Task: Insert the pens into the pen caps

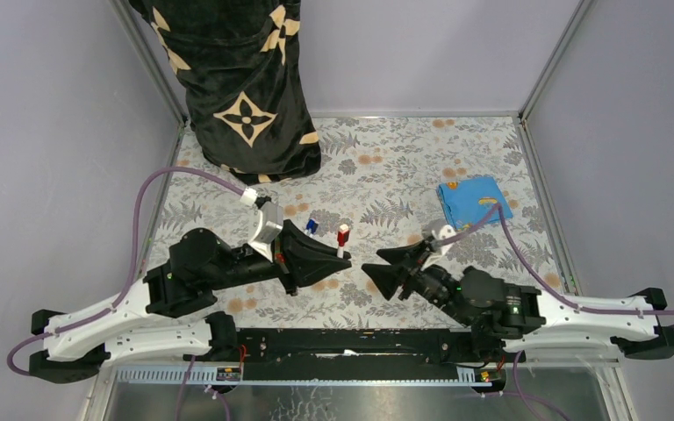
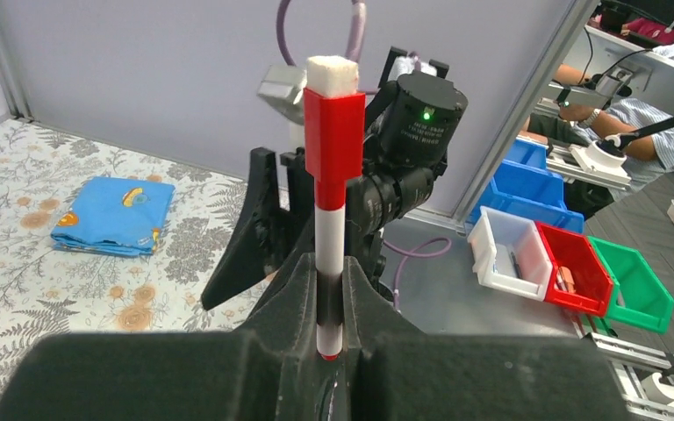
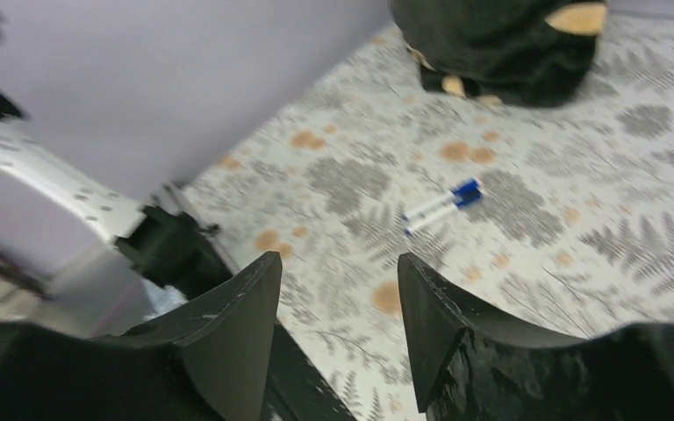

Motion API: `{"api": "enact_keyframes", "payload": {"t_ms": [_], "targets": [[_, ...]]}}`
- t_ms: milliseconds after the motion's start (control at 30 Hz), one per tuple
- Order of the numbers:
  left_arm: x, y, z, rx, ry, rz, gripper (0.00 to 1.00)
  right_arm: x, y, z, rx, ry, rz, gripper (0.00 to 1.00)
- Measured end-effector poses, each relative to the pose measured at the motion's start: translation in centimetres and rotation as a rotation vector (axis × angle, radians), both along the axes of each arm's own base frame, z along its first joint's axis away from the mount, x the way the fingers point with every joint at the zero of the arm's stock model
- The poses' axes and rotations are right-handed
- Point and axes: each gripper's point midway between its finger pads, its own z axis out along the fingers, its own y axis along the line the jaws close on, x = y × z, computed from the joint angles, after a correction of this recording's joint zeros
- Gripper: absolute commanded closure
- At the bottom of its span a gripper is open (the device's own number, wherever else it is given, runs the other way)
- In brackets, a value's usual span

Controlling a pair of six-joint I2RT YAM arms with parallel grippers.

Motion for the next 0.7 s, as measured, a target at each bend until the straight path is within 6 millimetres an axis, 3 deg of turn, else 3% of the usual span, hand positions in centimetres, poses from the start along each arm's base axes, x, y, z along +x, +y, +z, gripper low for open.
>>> {"api": "enact_keyframes", "payload": {"t_ms": [133, 200, 300, 367, 433, 567, 700], "targets": [[0.5, -0.2, -0.6, 0.022, 0.012, 0.025, 1.00, 1.9, 0.6, -2.9, -0.189, 0.079, -0.103, 0.37], [1.3, -0.2, -1.2, 0.042, 0.026, 0.065, 1.00, 4.5, 0.7, -4.2, -0.268, 0.159, -0.165, 0.34], [2.7, -0.1, -2.6, 0.091, 0.058, 0.146, 1.00, 8.7, -0.9, -7.9, -0.328, 0.305, -0.258, 0.33], [3.7, -0.1, -3.8, 0.133, 0.082, 0.200, 1.00, 10.2, -2.5, -11.0, -0.363, 0.403, -0.302, 0.32], [4.7, 0.0, -5.2, 0.181, 0.107, 0.250, 1.00, 10.6, -4.0, -13.8, -0.402, 0.499, -0.326, 0.32], [6.8, -0.2, -9.2, 0.311, 0.180, 0.347, 1.00, 10.7, -6.5, -17.5, -0.408, 0.636, -0.376, 0.31], [10.9, 0.7, -15.3, 0.478, 0.304, 0.488, 1.00, 9.8, -8.0, -19.3, -0.385, 0.708, -0.407, 0.28]]}}
